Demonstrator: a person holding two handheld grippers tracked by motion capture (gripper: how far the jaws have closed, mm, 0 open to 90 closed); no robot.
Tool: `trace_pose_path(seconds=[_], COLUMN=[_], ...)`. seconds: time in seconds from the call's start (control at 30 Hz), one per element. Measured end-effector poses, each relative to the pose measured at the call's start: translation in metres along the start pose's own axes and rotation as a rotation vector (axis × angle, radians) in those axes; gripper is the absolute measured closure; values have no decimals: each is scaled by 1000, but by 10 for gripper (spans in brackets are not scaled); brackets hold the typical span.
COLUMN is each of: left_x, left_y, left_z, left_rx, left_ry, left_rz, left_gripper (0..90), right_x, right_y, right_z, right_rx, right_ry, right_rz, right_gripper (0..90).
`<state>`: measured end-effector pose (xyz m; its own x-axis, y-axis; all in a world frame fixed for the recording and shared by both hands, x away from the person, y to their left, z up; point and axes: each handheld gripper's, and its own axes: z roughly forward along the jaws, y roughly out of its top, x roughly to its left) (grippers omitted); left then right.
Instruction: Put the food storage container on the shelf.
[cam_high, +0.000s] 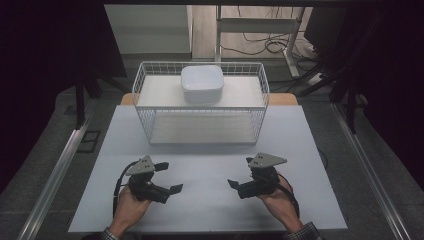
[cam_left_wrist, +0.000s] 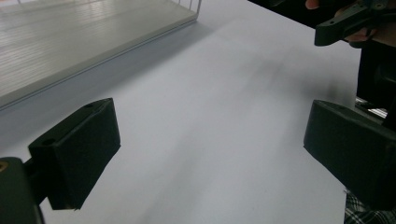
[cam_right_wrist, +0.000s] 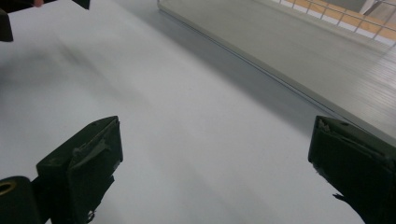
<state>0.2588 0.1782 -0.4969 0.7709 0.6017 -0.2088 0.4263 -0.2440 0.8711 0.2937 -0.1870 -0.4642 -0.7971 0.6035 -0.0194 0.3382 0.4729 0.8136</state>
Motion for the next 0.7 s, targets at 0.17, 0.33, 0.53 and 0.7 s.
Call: trace_pose_path(seconds=[0.17, 0.33, 0.53, 0.7], left_x=[-1, -2, -3, -4], left_y=[-6, -13, -23, -29], left_z=[-6, -11, -18, -27], left_rx=[-1, 13, 27, 23], left_ry=[14, 20, 43, 71], left_rz=[-5, -13, -13, -12], left_gripper=[36, 36, 34, 31], right_x=[-1, -4, -6, -9], right_y=[-8, -16, -25, -33], right_z=[-7, -13, -20, -27], right_rx=[1, -1, -4, 0], right_ry=[-16, -30, -47, -71], right_rz=[8, 20, 31, 44], right_gripper=[26, 26, 26, 26])
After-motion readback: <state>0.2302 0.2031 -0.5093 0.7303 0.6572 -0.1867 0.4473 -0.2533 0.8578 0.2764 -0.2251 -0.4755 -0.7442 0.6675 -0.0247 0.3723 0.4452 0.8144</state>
